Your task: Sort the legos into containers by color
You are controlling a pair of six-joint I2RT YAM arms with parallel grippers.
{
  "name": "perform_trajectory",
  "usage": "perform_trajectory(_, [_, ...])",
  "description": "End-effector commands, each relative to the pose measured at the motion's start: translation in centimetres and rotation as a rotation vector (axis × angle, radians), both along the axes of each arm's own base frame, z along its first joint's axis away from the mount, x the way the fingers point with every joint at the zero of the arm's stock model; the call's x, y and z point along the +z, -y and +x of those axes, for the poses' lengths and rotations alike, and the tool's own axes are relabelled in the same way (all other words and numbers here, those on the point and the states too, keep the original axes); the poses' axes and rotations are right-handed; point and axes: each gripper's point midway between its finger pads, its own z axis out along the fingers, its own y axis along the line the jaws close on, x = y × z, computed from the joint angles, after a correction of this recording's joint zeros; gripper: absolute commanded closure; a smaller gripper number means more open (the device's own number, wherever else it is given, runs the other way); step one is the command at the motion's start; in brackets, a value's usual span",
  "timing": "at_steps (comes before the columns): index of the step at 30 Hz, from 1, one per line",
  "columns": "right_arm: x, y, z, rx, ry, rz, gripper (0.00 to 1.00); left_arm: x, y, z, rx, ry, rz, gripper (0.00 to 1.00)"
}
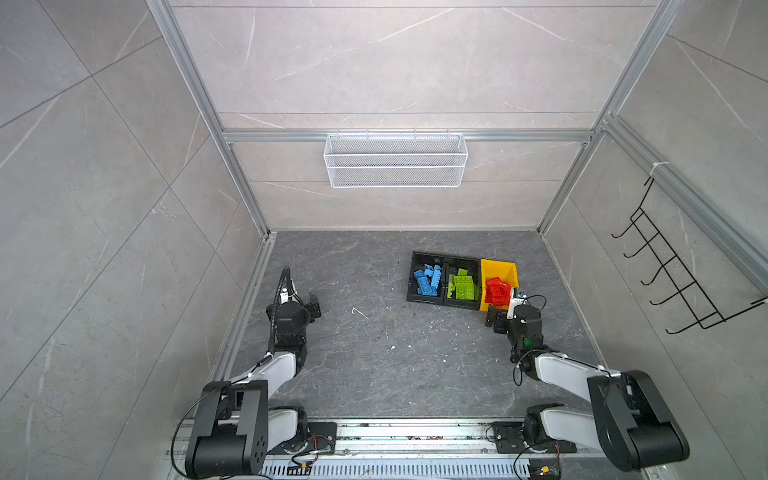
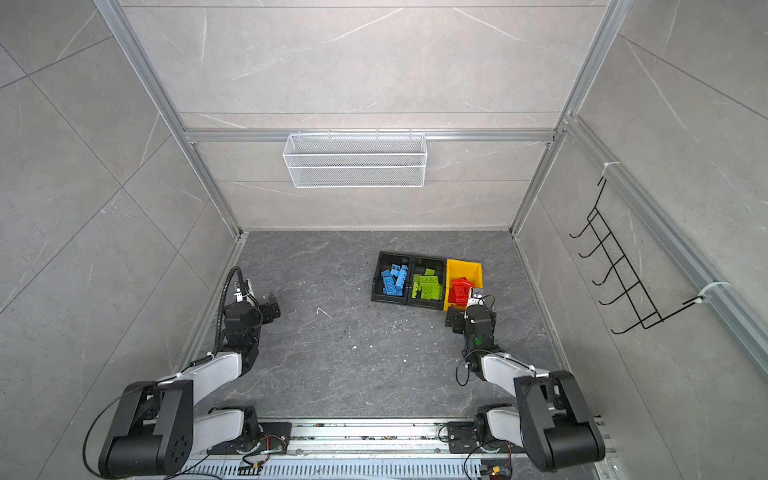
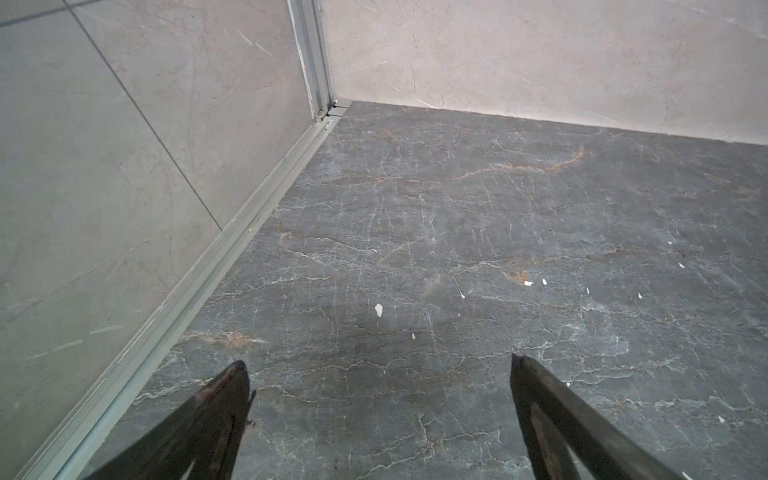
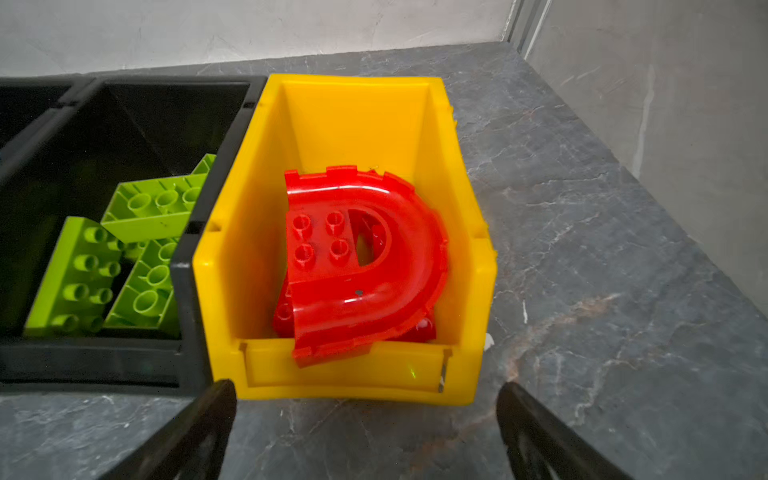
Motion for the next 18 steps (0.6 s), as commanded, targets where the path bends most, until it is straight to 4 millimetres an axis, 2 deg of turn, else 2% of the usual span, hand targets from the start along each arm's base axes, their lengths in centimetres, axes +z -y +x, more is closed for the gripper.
perform_trajectory(1, [4.8,0.0,2.1,0.012,0.234,-0.046,0.00,-0.7,1.4,1.7,-0.104,-0.009,0.012,0.00])
perform_trajectory(3, [3.2,-0.2,2.2,0.029,0.262,-0.051,0.00,-1.7,1.5,2.8,-0.126,-0.020,0.004,0.00])
perform_trajectory(4, [3.3,-0.6,2.7,0.051,0.295,-0.059,0.00,-2.2,0.9,2.6,-0.122,-0.043,-0.043,0.00])
perform_trajectory(5, [3.4,-0.8,2.9,0.050,0.286,-0.072,0.00,-2.4,0.3,2.4,-0.098,-0.027,-0.059,0.00])
perform_trajectory(6, [2.5,-1.0,2.7,0.057,0.207,-0.062,0.00,-2.4,0.0,2.4,-0.087,-0.014,-0.053,0.00])
perform_trajectory(9, [2.3,-0.6,4.1,0.058,0.180,-0.029,0.00,-2.5,0.1,2.3,-0.092,-0.020,-0.054,0.00])
perform_trajectory(18, [2.1,-0.3,4.1,0.045,0.169,-0.028,0.00,-2.5,0.2,2.3,-0.095,-0.021,-0.056,0.00])
